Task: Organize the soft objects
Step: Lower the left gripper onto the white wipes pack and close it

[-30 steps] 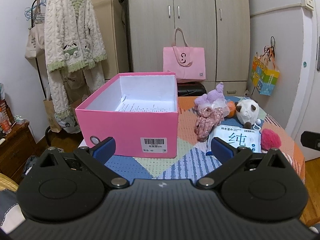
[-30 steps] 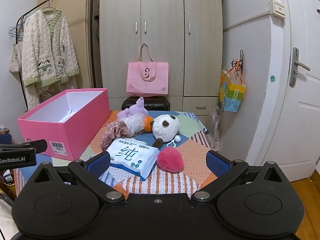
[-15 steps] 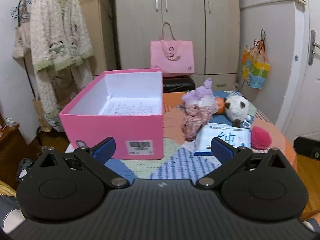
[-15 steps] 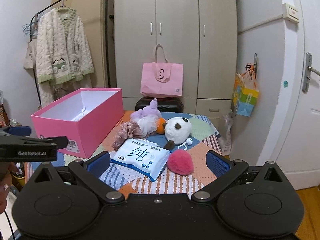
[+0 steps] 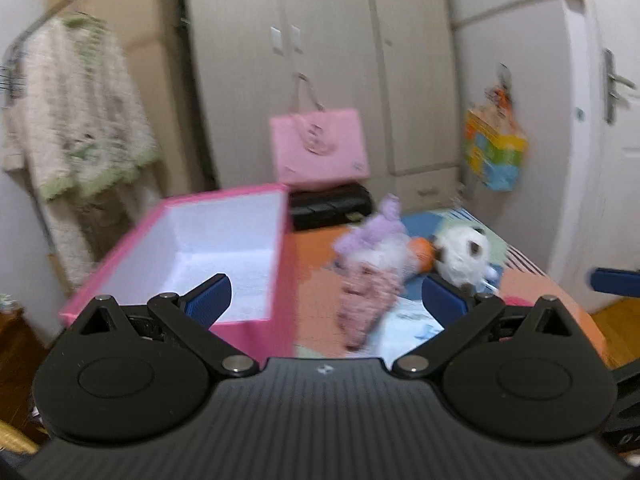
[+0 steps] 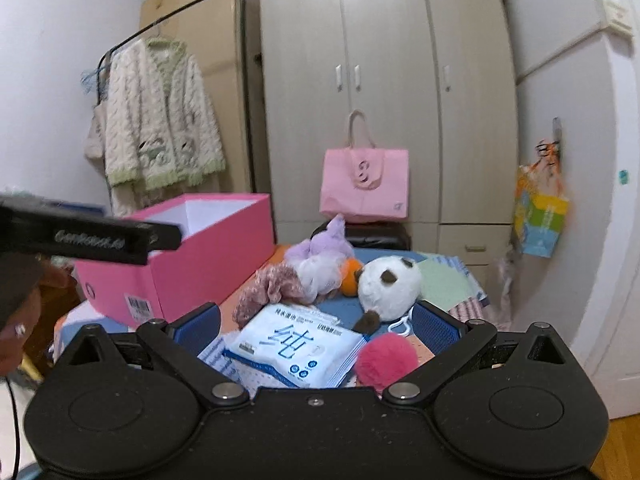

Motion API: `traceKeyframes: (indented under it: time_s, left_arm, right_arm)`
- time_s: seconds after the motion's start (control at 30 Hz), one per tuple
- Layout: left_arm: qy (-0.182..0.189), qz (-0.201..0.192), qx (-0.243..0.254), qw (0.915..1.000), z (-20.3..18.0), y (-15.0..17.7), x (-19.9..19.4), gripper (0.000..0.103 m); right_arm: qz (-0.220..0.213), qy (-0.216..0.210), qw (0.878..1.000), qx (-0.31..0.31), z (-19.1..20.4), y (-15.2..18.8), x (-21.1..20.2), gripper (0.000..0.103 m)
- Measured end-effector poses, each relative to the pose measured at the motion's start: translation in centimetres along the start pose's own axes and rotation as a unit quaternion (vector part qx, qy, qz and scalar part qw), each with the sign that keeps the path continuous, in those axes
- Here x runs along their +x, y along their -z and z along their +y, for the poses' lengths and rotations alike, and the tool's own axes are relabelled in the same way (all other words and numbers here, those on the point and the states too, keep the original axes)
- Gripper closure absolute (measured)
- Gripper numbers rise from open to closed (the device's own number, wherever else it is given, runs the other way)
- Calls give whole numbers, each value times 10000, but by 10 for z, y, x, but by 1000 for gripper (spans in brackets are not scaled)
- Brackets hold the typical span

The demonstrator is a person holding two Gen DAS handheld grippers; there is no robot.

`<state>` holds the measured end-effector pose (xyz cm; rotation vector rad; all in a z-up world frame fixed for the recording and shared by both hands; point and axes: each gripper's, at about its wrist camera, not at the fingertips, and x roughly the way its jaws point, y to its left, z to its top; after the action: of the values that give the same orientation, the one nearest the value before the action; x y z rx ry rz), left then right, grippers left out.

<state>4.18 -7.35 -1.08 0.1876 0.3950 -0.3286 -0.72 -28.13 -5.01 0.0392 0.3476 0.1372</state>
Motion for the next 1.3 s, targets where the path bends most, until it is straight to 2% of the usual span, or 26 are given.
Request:
traceKeyframes:
  time_s: [0.13,0.2,0.33,0.47,0.63,0.77,0.8,0.87,0.97,1.03,1.07,1.1,1.3]
  left_arm:
    - [685,436,14,9967,-8,5,26,3]
    - [975,707,-108,9927,-10,11,40,5]
    - [1324,1160,-320,9839,-11,20,68,15]
    - [1334,1377,-325,9809,-15,26,87,25]
    - [1138,1499,-157,9820,-21,29,104,26]
    - [1268,1664,-436,9769,-14,32,111,27]
    - [1294,1662,-456,9765,-13,33,111,28]
    - [1408,1697,-527,9740,-10,34,111,37]
    - [1493,1750,-579,9715,-10,36,112,39]
    - [1540,1781,-606,9700,-10,36,112,42]
    - [1591,1790,-637,9688,-9,36,111,43]
    - [1623,1780,-634,9685,-10,36,110,43]
    - [1667,1711,-573,9694,-15,38,98,43]
  right_arm:
    - [258,-429,9987,-25,-2,9,16,2]
    - [479,-563,9972,-93,0,16,27,11]
    - [832,-569,9944,-327,6,30,50,19]
    - [1056,-532,9922,-398,7,39,65,34]
    - [1063,-380,9920,-559,11,41,69,35]
    - [1150,-166,9916,-576,12,44,75,35]
    - [1154,-113,9916,-581,12,45,77,35]
    - [1113,-127,9927,-447,10,47,78,35]
    - [1069,-232,9937,-248,6,48,81,35]
    - [975,-229,9948,-195,7,49,83,41]
    - [919,-168,9954,-221,8,50,82,49]
    - [888,-131,9956,-260,10,51,82,52]
    - [805,-66,9964,-257,13,52,79,55]
